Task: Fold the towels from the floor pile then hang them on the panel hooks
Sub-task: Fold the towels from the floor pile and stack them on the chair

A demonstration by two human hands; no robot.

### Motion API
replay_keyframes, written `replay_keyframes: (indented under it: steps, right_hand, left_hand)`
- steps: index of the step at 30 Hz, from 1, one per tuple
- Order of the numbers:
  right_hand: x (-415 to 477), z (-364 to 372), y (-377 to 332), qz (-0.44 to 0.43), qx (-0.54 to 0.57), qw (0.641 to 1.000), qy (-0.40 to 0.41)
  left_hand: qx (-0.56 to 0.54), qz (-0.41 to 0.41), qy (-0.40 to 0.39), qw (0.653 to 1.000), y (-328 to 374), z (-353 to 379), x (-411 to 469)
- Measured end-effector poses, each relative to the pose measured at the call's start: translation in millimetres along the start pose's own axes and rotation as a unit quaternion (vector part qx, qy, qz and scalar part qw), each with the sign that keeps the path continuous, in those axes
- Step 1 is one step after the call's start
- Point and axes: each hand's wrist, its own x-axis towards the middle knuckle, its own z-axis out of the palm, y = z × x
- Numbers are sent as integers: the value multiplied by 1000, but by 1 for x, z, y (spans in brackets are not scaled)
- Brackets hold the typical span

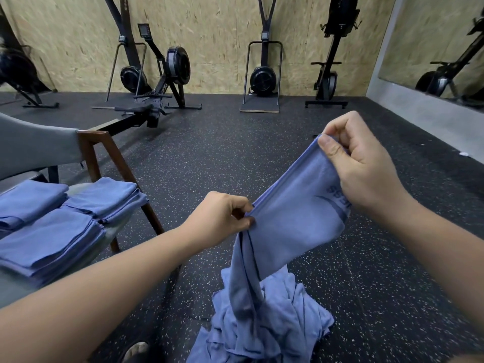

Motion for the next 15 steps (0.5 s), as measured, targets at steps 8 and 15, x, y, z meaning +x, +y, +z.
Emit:
replay_keyframes:
  steps: [8, 15]
  right_hand:
    - [1, -7, -4, 3, -4, 997, 71]
    - [-6, 9, -2, 42, -37, 997, -44]
  left_hand:
    - [-109, -141, 48, 983, -27, 0, 1]
    - [-221, -101, 41, 969, -2, -11, 1]
